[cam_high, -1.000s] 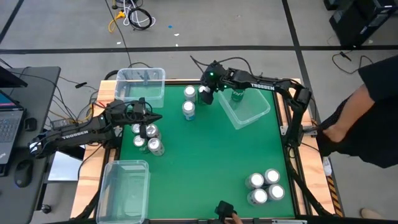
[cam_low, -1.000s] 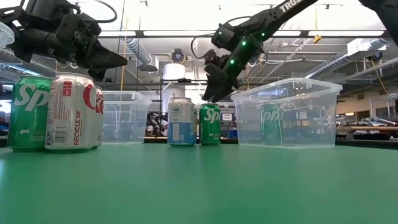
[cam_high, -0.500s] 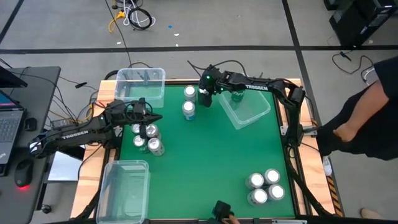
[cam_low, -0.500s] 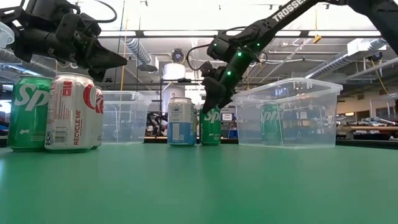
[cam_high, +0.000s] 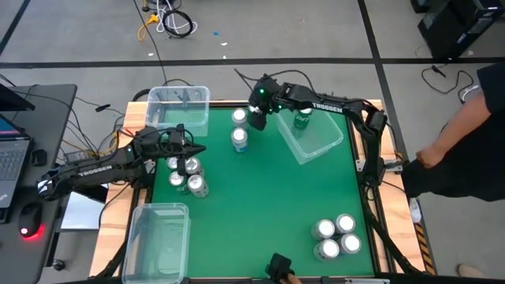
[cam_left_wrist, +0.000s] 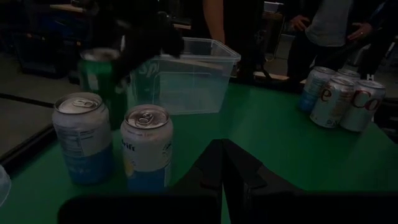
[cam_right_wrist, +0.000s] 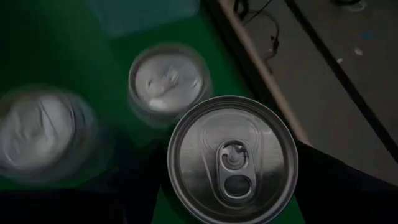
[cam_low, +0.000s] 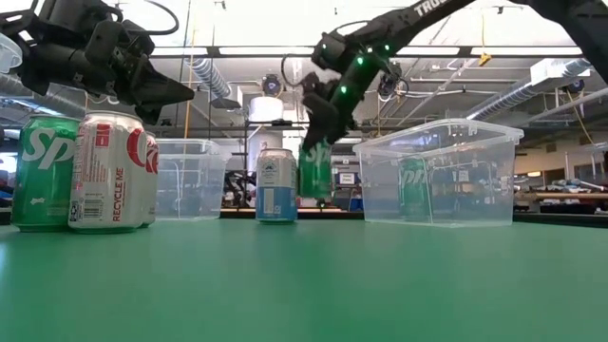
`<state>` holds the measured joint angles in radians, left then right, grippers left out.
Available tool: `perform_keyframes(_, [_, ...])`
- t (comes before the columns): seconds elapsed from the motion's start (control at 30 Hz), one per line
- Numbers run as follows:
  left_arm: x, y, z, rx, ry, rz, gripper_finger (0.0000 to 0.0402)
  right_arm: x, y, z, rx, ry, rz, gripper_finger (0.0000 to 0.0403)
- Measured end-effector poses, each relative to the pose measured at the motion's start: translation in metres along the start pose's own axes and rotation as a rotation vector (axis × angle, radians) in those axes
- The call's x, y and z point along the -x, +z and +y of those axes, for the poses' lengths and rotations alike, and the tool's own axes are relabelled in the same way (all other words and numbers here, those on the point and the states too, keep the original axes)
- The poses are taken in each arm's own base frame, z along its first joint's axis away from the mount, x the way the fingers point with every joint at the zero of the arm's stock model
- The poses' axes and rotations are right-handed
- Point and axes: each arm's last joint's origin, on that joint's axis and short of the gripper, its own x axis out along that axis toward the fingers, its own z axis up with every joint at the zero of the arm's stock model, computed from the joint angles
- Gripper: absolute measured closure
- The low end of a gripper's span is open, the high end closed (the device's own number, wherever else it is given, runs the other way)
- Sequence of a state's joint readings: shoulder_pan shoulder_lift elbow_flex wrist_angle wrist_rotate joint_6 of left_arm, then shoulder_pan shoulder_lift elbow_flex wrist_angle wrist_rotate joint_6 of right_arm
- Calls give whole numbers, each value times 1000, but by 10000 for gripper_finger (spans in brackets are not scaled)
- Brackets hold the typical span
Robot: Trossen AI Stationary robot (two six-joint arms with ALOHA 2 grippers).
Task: Sort soda cans
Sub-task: Put the top right green soda can into the top right transparent bin
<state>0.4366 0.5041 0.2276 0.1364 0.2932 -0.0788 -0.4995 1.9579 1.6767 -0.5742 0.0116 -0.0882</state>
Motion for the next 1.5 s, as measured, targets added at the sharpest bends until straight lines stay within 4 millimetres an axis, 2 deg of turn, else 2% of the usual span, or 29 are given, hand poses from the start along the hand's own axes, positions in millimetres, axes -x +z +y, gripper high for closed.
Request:
perform_keyframes(0.23, [0, 0, 0, 0, 0, 0, 394, 35, 33, -6, -15, -82, -57, 116])
perform_keyframes(0.5, [0, 0, 0, 0, 1, 0, 394, 83, 56, -9, -43, -143, -41, 116])
perform_keyframes(0.7, [0, 0, 0, 0, 1, 0, 394, 117, 65, -11, -81, -185, -32, 116])
perform_keyframes(0.9, [0, 0, 0, 0, 1, 0, 394, 136, 61, -12, -112, -213, 29, 116])
perform_keyframes(1.33, [0, 0, 0, 1, 3, 0, 394, 165, 38, -12, -126, -213, 205, 116])
perform_keyframes(1.5, [0, 0, 0, 1, 3, 0, 394, 172, 23, -11, -145, -215, 250, 116])
